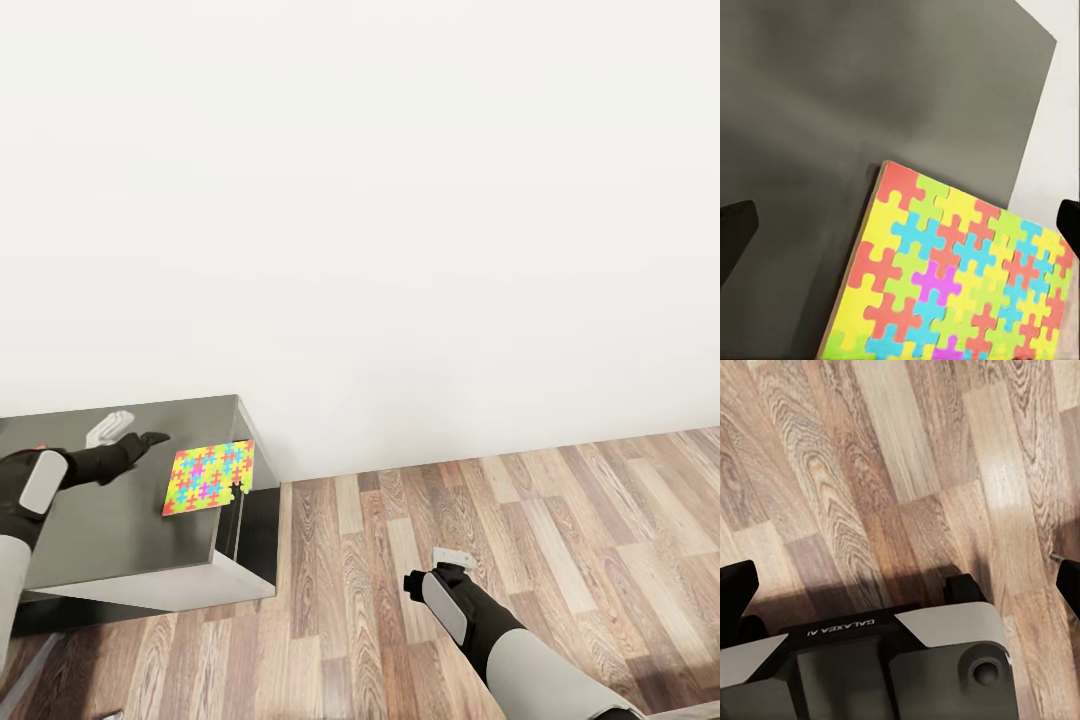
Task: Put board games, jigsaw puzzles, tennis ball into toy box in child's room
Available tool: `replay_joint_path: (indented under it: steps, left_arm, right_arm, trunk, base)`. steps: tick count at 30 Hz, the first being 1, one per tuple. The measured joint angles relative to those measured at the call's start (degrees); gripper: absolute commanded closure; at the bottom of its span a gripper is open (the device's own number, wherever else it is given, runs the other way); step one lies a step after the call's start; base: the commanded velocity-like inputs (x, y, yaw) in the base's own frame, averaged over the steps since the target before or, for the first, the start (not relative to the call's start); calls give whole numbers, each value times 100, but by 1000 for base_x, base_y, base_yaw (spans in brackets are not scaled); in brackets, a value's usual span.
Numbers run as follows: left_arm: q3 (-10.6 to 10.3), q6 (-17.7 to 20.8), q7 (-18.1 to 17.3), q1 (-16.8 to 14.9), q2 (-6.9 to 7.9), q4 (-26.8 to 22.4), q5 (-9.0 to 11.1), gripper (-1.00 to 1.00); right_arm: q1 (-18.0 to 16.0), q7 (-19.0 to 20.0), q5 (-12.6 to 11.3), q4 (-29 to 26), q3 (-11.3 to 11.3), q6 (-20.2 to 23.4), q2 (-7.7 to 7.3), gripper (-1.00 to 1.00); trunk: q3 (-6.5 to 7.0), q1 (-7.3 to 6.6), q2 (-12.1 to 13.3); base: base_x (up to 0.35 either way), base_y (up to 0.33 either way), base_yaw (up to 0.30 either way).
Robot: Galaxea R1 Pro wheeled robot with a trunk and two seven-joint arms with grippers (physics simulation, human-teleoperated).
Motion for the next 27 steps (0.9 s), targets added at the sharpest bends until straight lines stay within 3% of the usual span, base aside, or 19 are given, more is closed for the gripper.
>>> replay_joint_path:
  steps: [11,15,17,19,23,27]
  left_arm:
    - [3,940,-993,0,196,-27,12,-100]
    - [-37,1252,-1520,0,245,-35,10,-100]
    - [-61,1325,-1817,0,258,-37,-3,-100]
    - [-80,1394,-2153,0,282,-38,-13,-100]
    - [-90,1433,-2496,0,400,-37,-13,-100]
    - [-91,1445,-2806,2,513,-32,-4,-100]
  right_arm:
    - [8,6,-19,-33,-1,9,-3,-100]
    - [-19,186,-63,-50,-35,72,-5,-100]
    - [-55,493,-87,-55,-61,109,-7,-100]
    - [-141,1115,-112,-57,-107,147,-5,-100]
    - [-267,2024,-126,-54,-197,167,-4,-100]
    - [-310,2419,-177,-57,-317,164,-11,-100]
  trunk:
    - [0,0,0]
    - [0,0,0]
    - [0,0,0]
    - [0,0,0]
    - [0,0,-1]
    - [0,0,0]
  base:
    - [0,0,0]
    - [0,0,0]
    - [0,0,0]
    - [0,0,0]
    - [0,0,0]
    - [0,0,0]
